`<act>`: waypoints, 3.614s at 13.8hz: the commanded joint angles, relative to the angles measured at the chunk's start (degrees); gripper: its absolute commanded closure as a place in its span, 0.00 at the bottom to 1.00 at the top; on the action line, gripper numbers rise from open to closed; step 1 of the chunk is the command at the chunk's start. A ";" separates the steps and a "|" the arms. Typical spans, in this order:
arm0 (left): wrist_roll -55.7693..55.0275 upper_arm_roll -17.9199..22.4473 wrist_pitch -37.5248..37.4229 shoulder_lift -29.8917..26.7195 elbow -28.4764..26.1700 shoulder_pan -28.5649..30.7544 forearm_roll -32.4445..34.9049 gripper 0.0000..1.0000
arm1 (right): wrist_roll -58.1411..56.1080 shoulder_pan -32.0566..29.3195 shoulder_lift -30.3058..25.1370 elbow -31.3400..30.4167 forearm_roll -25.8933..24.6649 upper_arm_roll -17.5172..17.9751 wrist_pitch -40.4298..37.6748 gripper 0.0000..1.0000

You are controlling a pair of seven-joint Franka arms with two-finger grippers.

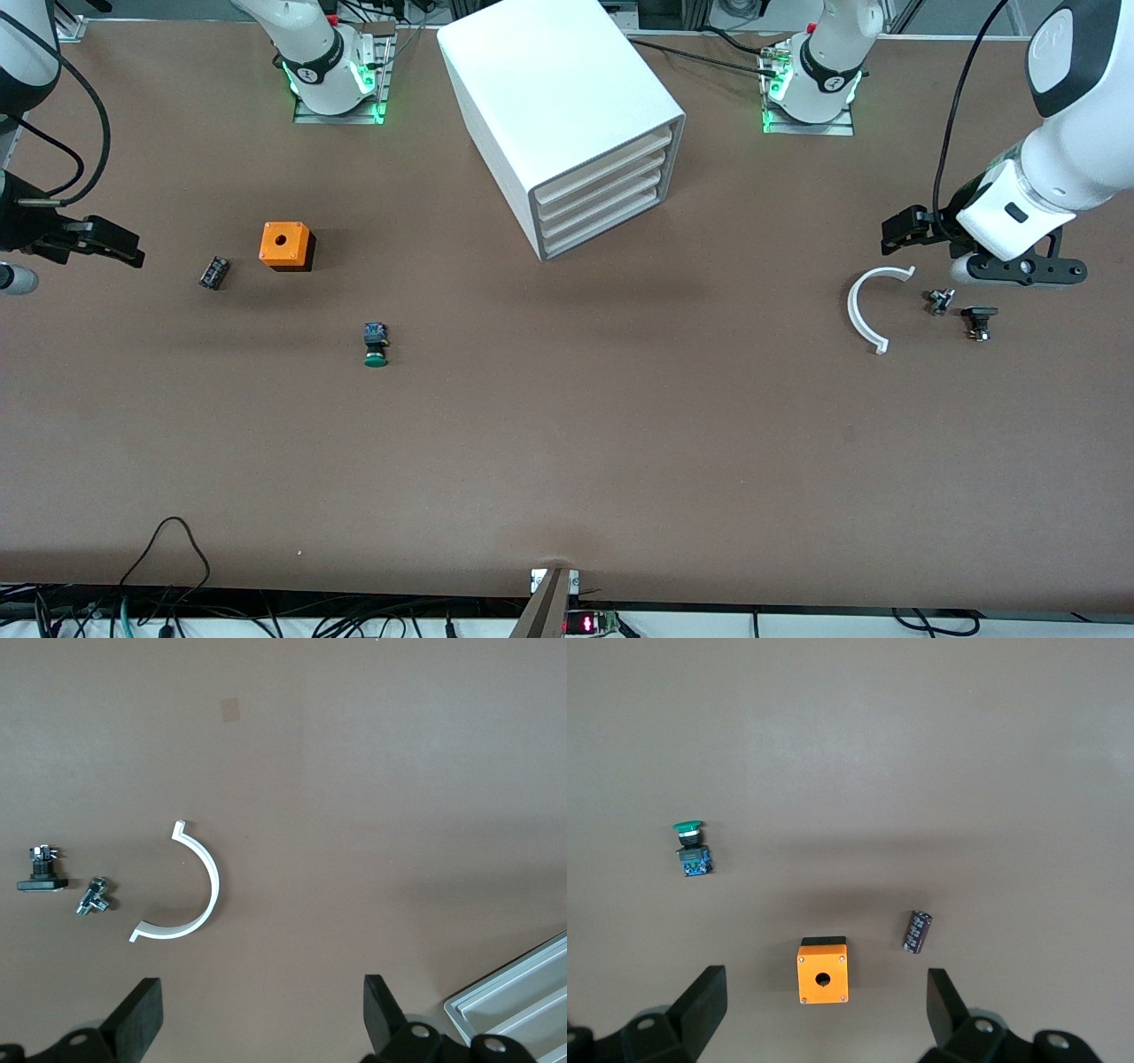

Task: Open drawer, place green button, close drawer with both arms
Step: 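Move the left gripper to the cabinet drawer while the right gripper reaches the button, then pull the drawer open with the left gripper while the right gripper lowers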

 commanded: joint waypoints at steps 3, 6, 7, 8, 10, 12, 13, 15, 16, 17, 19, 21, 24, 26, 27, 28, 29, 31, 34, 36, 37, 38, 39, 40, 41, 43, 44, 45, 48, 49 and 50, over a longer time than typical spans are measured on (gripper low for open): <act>1.25 0.17 -3.39 1.07 3.00 -0.23 1.21 0.00 | -0.59 0.02 -0.89 -0.45 1.11 -0.08 -0.06 0.00; 0.54 0.17 -3.30 1.77 2.91 -0.23 0.60 0.00 | -0.50 0.02 -0.89 -0.45 1.11 -0.08 0.03 0.00; 1.15 0.17 -3.30 2.12 2.56 -0.23 0.69 0.00 | -0.50 0.02 -0.80 -0.36 1.19 0.00 0.03 0.00; 1.16 0.17 -3.30 2.73 1.77 -0.23 0.34 0.00 | -0.50 0.10 -0.80 -0.36 2.33 0.09 -0.06 0.00; 1.16 0.09 -3.30 4.49 -1.55 -0.23 -6.39 0.00 | -0.59 0.10 -0.02 -0.27 3.13 0.09 0.38 0.00; 0.89 0.17 -2.86 7.21 -5.07 -0.23 -14.92 0.00 | -0.50 0.19 1.04 -0.36 3.56 0.09 0.03 0.00; 1.07 0.09 -2.25 8.27 -6.57 -0.32 -17.05 0.00 | -0.42 0.19 1.48 -0.36 4.79 0.09 0.20 0.00; 1.16 -0.44 -2.07 11.08 -8.59 -1.02 -22.57 0.00 | -0.33 0.19 3.15 -0.53 6.38 0.09 0.73 0.00; 1.16 -0.53 -1.90 12.83 -9.65 -1.46 -26.52 0.00 | -0.33 0.45 4.29 -0.54 6.47 0.18 1.17 0.00; 1.33 -0.79 -1.37 15.37 -10.53 -2.94 -30.47 0.00 | -0.33 1.67 5.34 -0.54 6.47 0.18 2.30 0.00; 1.42 -0.97 1.25 19.42 -12.11 -6.45 -36.55 0.00 | -0.07 3.35 8.06 -0.71 6.47 0.18 5.29 0.00; 1.51 -2.98 7.47 22.94 -13.78 -8.49 -41.04 0.00 | 0.20 5.02 10.70 -0.89 6.47 0.18 8.80 0.00; 5.19 -4.48 12.51 27.34 -14.40 -12.52 -45.35 0.00 | 0.20 6.25 12.29 -3.25 6.47 0.18 14.25 0.00; 8.96 -4.66 14.18 28.23 -16.85 -14.29 -50.00 0.00 | 0.29 6.69 13.78 -4.75 6.64 0.18 17.24 0.00; 11.07 -5.62 14.80 28.66 -17.91 -14.56 -51.50 0.00 | 0.29 7.13 14.92 -5.10 6.73 0.27 18.47 0.00; 12.66 -6.58 15.41 29.02 -18.79 -14.56 -52.04 0.00 | 0.37 8.70 15.71 -6.67 6.82 0.27 21.53 0.00; 13.72 -7.03 15.51 29.02 -19.41 -14.56 -52.05 0.00 | 0.37 9.50 15.81 -9.56 6.82 0.53 25.56 0.00; 15.39 -8.17 15.51 29.37 -20.46 -14.65 -52.31 0.00 | 3.43 10.56 15.81 -15.36 6.82 2.63 33.83 0.00; 16.88 -9.49 15.60 29.99 -21.87 -15.61 -53.28 0.00 | 7.32 11.09 17.21 -18.02 6.64 6.67 36.06 0.00; 17.94 -9.84 17.95 30.25 -22.84 -15.61 -53.19 0.03 | 7.41 11.97 18.00 -18.11 6.64 7.48 36.15 0.00; 18.12 -10.02 19.53 30.42 -22.93 -15.70 -53.19 0.35 | 7.67 11.97 18.18 -18.20 6.64 7.48 36.24 0.00; 18.21 -10.46 20.86 30.43 -23.19 -15.79 -53.19 0.70 | 7.84 11.97 18.53 -18.98 6.64 7.48 37.11 0.00; 18.21 -10.37 21.04 30.43 -23.11 -15.79 -53.19 1.00 | 7.85 11.88 18.54 -20.47 6.64 7.48 39.03 0.00; 18.21 -10.37 21.04 30.34 -22.85 -15.79 -52.93 1.00 | 7.85 11.97 18.45 -21.97 6.64 7.56 41.05 0.00; 18.21 -10.20 21.13 30.16 -22.49 -15.53 -52.40 1.00 | 7.85 11.97 18.53 -23.29 6.64 7.56 43.07 0.00; 18.30 -6.97 23.92 29.81 -20.83 -14.74 -52.14 1.00 | 7.85 11.97 18.54 -24.96 6.64 7.65 45.54 0.00; 18.99 -5.21 24.81 29.81 -20.04 -14.73 -52.14 1.00 | 7.85 11.97 18.71 -25.23 6.64 7.65 45.82 0.00; 20.39 -3.53 24.82 29.90 -18.20 -14.56 -52.22 1.00 | 7.93 12.06 19.06 -25.41 6.64 7.65 45.91 0.00; 19.97 -0.97 24.82 29.73 -15.64 -14.21 -52.31 1.00 | 10.39 12.06 20.64 -25.15 6.64 7.83 46.08 0.00; 20.31 -0.97 24.82 29.46 -15.64 -14.03 -52.49 0.01 | 10.83 11.97 21.25 -25.15 6.73 8.09 46.87 0.00; 19.97 -0.97 24.65 28.68 -15.72 -13.60 -52.49 0.00 | 11.70 12.06 22.04 -25.15 6.73 8.09 47.40 0.00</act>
